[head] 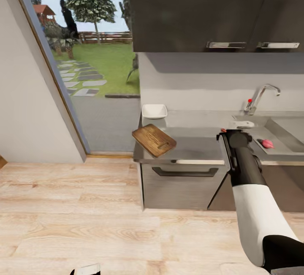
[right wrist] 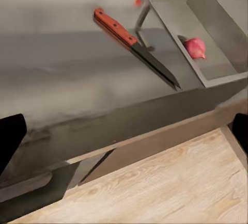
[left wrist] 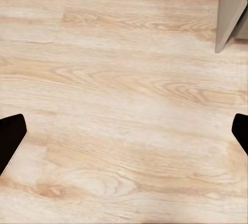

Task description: In the kitchen, take the Vidalia onion out of the sink, dice it on the chopping board with the paring knife, put the diced onion into the bowl on the countertop, then place both the paring knife and the chopping board into the sink.

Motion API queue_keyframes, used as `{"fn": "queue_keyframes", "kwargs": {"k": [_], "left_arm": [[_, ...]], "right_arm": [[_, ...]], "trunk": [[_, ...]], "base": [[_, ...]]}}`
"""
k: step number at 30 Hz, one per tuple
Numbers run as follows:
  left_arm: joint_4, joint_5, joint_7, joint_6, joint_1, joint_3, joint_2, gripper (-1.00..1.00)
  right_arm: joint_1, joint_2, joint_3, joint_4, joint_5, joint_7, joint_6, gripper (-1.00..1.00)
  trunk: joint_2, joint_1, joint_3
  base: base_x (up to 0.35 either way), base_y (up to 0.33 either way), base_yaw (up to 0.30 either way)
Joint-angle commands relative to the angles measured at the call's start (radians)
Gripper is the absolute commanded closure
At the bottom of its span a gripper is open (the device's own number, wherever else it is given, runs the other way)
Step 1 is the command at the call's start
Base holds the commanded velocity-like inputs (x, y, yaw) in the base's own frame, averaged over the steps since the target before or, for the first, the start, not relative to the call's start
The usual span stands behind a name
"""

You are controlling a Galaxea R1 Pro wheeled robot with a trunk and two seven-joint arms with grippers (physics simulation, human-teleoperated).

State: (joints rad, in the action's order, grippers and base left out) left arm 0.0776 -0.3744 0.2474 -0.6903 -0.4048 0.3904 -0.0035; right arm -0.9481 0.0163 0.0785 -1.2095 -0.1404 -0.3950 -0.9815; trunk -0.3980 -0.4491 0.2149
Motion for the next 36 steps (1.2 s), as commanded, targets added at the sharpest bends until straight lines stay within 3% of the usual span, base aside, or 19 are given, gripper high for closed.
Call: {"fn": "queue_keyframes", "kwargs": {"k": [1, 7, 14, 32, 36], "left_arm": [[0.004, -0.011, 0.007, -0.005, -0.002, 0.005, 0.000, -1.00], [0.004, -0.011, 0.007, -0.005, -0.002, 0.005, 0.000, -1.00], [0.004, -0.011, 0.007, -0.005, -0.002, 0.005, 0.000, -1.00], [0.004, -0.011, 0.007, -0.005, -0.002, 0.005, 0.000, -1.00], [0.004, -0.011, 0.007, -0.005, -0.002, 0.005, 0.000, -1.00]], "right_arm": [[-0.005, -0.001, 0.000, 0.006, 0.006, 0.004, -0.008, -1.00], [-0.010, -0.004, 0.000, 0.034, 0.060, 0.004, -0.009, -1.00], [-0.011, 0.001, 0.001, 0.097, 0.066, 0.004, -0.007, -1.00], [-0.011, 0.007, 0.002, 0.076, 0.070, 0.005, -0.007, -1.00], [-0.011, 0.007, 0.003, 0.039, 0.107, 0.007, -0.008, -1.00]], "trunk": [[-0.002, -0.001, 0.002], [-0.002, -0.001, 0.002], [-0.002, -0.001, 0.002], [-0.002, -0.001, 0.002], [-0.002, -0.001, 0.002]], "base": [[0.164, 0.250, 0.000], [0.161, 0.253, 0.000], [0.131, 0.265, 0.000], [0.086, 0.261, 0.000], [0.021, 0.063, 0.000]]}}
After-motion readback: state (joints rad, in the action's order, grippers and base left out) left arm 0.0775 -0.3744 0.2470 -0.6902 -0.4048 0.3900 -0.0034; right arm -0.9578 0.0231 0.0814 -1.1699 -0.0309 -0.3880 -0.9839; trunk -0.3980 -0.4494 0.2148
